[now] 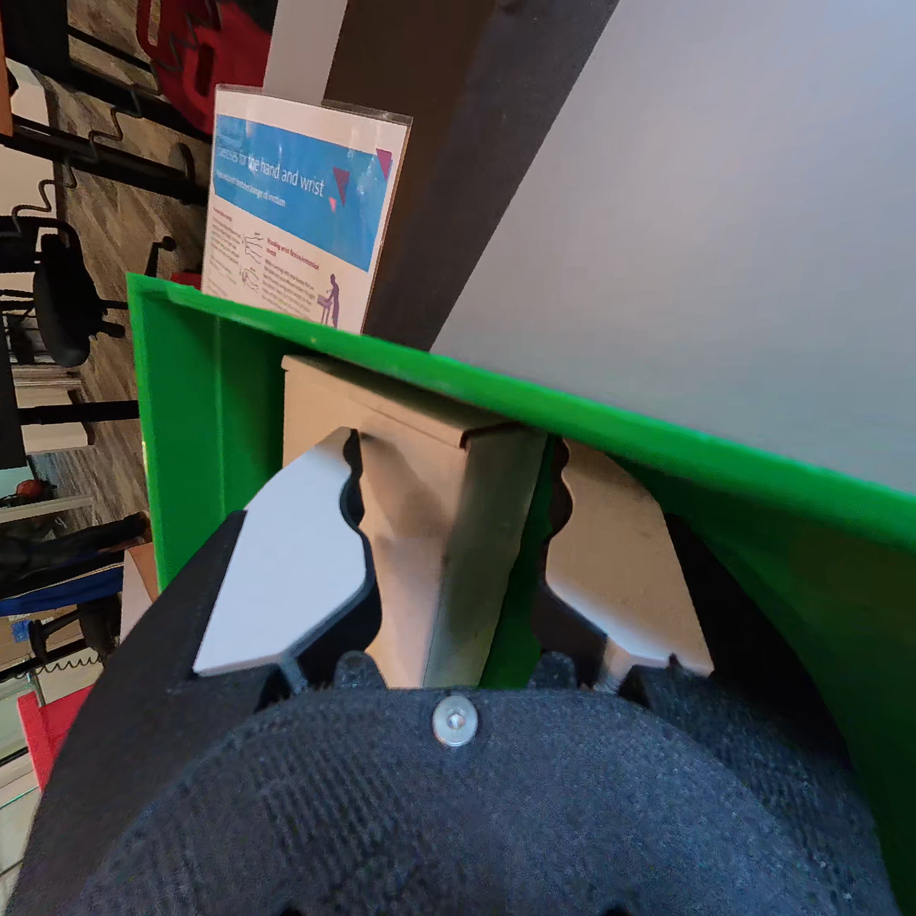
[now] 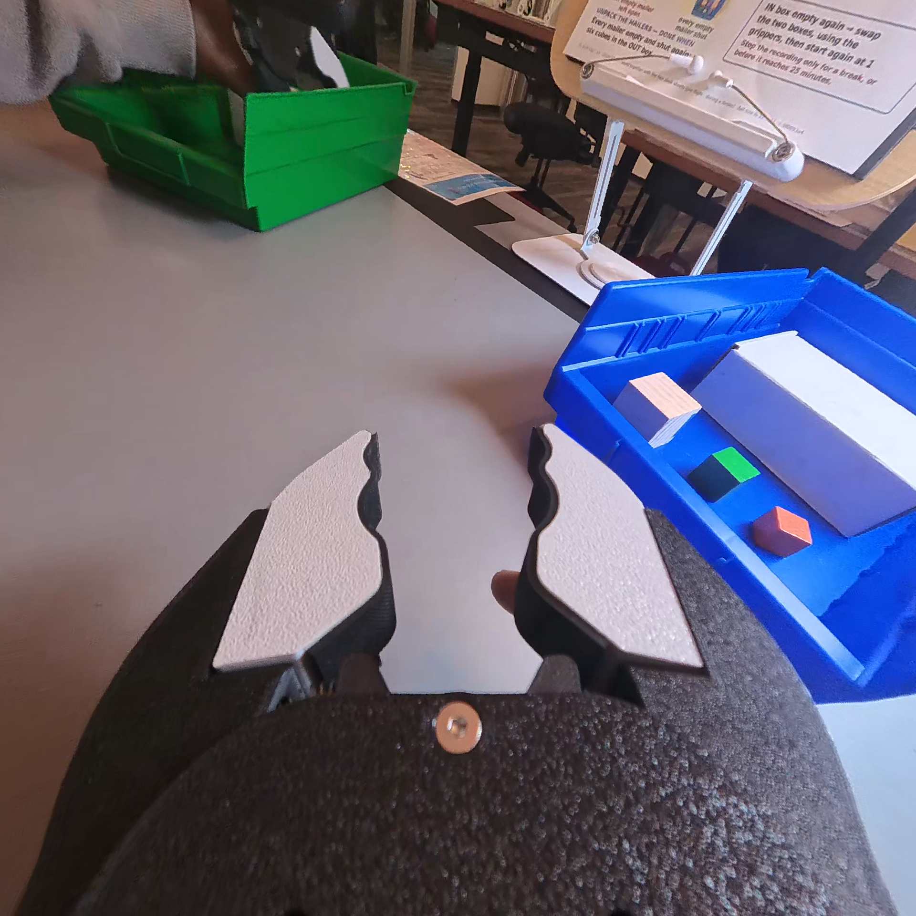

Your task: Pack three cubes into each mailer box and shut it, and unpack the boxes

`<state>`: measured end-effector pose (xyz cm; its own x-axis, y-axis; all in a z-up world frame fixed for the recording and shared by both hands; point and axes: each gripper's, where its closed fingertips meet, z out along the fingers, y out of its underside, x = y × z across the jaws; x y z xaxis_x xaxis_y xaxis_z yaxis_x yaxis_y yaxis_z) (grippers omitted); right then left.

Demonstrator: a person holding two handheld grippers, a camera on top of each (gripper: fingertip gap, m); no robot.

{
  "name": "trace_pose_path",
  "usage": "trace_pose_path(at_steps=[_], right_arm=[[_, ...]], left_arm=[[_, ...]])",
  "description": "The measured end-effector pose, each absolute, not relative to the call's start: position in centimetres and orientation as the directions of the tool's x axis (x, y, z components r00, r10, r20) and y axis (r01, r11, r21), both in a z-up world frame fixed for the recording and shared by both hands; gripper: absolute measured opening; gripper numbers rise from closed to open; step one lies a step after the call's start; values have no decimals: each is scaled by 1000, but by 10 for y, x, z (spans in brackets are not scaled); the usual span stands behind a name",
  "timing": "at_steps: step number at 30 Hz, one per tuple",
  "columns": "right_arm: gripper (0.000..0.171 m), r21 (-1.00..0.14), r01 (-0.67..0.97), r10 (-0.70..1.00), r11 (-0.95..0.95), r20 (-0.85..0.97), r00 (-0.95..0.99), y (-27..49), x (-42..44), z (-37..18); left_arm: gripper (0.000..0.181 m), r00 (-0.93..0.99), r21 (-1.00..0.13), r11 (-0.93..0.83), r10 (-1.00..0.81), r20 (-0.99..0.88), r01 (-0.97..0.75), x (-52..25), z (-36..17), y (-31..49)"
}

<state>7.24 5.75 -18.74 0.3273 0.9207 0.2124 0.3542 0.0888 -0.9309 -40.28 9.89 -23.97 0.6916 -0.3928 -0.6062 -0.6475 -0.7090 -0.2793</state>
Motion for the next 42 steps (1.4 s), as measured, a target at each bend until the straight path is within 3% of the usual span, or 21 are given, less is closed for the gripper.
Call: trace_pose_path(at_steps=[6,12,16,25,34,42], right_arm=[[56,-921,377,916,97,230,327,60,74,-191],[56,-918,385,918,97,232,321,59,73,-194],[56,-916,390,918,99,236,320,59,73,-194],[54,-911,400,914,99,243,326,60,73,-197],[53,-907,411,916,90,237,324,61,72,-201],[53,-905,418,918,77,228,324,61,71,-206]], left_arm=[[65,623,-238,-682,-396,-675,-691,-405,-239,104],[35,565,-218,-637,-409,-717,-739,-398,-227,93],[25,573,-250,-632,-378,-727,-733,-402,-213,89],[28,582,-267,-672,-299,-756,-691,-433,-189,88],[19,553,-259,-707,-220,-804,-658,-464,-173,89],[43,680,-335,-721,-250,-690,-606,-454,-180,76]])
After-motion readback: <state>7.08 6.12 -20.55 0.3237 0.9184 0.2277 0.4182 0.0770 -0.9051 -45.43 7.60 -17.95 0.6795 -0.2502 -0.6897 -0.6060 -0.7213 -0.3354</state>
